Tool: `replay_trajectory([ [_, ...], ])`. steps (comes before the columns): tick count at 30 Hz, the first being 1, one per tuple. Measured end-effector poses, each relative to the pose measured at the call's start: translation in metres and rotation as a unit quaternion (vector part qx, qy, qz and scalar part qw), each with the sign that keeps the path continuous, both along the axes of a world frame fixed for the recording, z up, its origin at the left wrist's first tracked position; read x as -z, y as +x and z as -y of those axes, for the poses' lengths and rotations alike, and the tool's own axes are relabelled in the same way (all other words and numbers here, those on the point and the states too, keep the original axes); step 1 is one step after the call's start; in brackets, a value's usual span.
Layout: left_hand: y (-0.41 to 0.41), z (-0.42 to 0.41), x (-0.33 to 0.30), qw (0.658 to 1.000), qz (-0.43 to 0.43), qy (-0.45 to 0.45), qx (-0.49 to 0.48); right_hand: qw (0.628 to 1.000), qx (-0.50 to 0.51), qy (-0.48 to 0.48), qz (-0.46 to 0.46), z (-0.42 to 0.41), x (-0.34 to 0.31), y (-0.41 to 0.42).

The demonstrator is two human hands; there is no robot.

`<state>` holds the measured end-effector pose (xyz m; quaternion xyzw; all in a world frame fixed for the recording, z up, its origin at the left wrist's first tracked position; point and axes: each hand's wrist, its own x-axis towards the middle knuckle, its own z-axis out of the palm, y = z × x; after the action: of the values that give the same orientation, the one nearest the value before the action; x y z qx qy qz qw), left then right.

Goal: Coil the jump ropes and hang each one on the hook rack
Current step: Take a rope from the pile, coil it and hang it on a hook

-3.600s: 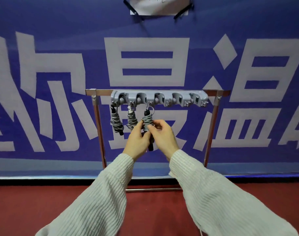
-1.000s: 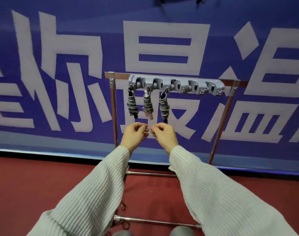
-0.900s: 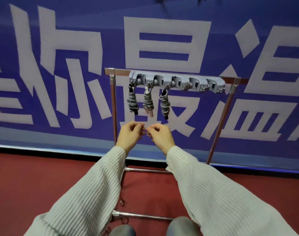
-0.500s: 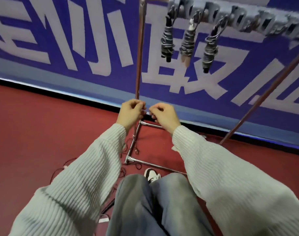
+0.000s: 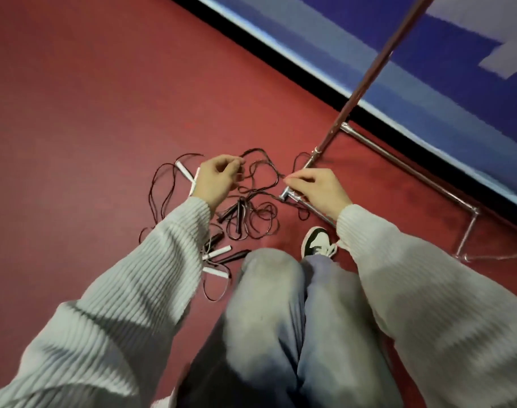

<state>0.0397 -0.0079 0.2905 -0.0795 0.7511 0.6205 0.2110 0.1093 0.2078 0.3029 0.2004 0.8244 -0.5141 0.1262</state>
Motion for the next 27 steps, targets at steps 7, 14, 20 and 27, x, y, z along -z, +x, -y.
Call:
replay_trajectory([
  [7,0.009,0.025,0.12,0.989,0.08,-0.125,0.009,0.995,-0.032,-0.052,0.082,-0.002,0.101,-0.02],
  [14,0.005,0.016,0.204,0.964,0.069,-0.249,0.056,0.989,-0.021,-0.076,0.123,-0.01,0.168,-0.024],
  [20,-0.021,-0.02,0.276,0.926,0.066,-0.346,0.135,0.982,-0.02,-0.108,0.151,-0.022,0.2,-0.013],
  [27,-0.026,-0.031,0.341,0.835,0.096,-0.508,0.189,0.977,0.061,-0.132,0.157,-0.051,0.209,-0.004],
])
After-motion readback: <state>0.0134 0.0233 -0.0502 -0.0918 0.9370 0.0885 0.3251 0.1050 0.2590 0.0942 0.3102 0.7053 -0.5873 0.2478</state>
